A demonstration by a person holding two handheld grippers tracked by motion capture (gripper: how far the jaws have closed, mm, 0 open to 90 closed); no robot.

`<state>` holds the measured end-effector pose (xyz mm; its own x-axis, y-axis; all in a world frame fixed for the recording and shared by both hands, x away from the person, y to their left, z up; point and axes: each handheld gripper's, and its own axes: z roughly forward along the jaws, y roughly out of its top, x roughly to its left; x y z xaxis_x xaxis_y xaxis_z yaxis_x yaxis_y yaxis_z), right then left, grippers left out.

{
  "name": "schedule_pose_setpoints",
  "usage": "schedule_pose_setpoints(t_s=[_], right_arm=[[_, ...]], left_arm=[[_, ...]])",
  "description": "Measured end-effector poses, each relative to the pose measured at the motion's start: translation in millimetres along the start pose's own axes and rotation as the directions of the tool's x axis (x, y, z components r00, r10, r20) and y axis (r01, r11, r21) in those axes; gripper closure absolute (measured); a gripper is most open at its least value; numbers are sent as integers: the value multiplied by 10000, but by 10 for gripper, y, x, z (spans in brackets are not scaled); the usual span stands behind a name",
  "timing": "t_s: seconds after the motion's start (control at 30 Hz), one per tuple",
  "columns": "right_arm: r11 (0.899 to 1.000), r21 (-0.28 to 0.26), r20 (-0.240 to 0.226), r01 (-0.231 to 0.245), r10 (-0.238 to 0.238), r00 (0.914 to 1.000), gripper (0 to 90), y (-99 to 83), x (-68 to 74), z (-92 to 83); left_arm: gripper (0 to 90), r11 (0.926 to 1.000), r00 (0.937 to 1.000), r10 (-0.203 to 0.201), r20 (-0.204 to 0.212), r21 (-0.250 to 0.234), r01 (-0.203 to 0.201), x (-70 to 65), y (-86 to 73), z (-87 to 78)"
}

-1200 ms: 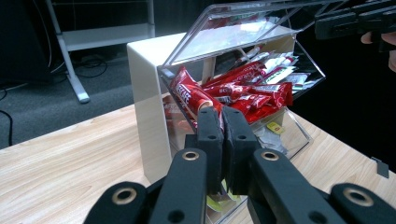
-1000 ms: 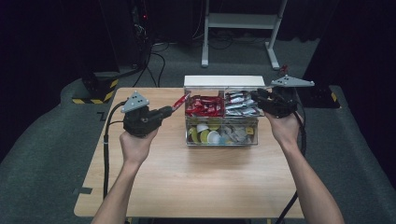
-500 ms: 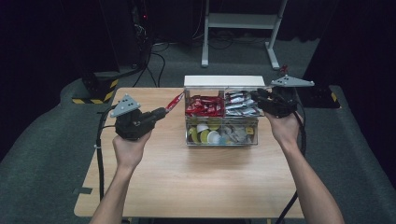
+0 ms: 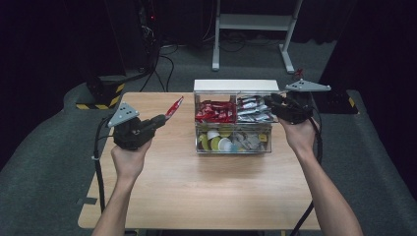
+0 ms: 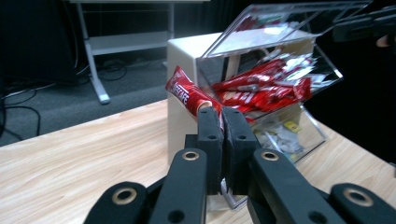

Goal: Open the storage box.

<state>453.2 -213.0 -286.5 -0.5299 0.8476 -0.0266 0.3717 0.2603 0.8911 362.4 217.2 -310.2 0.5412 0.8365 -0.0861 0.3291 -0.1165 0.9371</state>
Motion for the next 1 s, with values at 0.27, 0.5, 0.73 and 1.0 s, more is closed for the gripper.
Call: schedule_pose_setpoints(t_s=[0.27,0.5,0.73,1.0], right_arm=[[10000,12,17,16,-16,10000,670,1,3,0],[10000,32,44,52,-52,10000,669,3,6,0],[10000,43,55,54,-54,10000,668,4,7,-2],[10000,35,80,32,-33,10000,668,2,-1,-17]], left_arm=[[871,9996,9994,-253,-226,94,255,100,-110,-18],[871,9994,9987,-245,-443,228,255,151,-202,-21],[871,9983,9975,-426,-558,363,447,201,-288,6],[870,9972,9963,-365,-779,629,414,228,-404,78]])
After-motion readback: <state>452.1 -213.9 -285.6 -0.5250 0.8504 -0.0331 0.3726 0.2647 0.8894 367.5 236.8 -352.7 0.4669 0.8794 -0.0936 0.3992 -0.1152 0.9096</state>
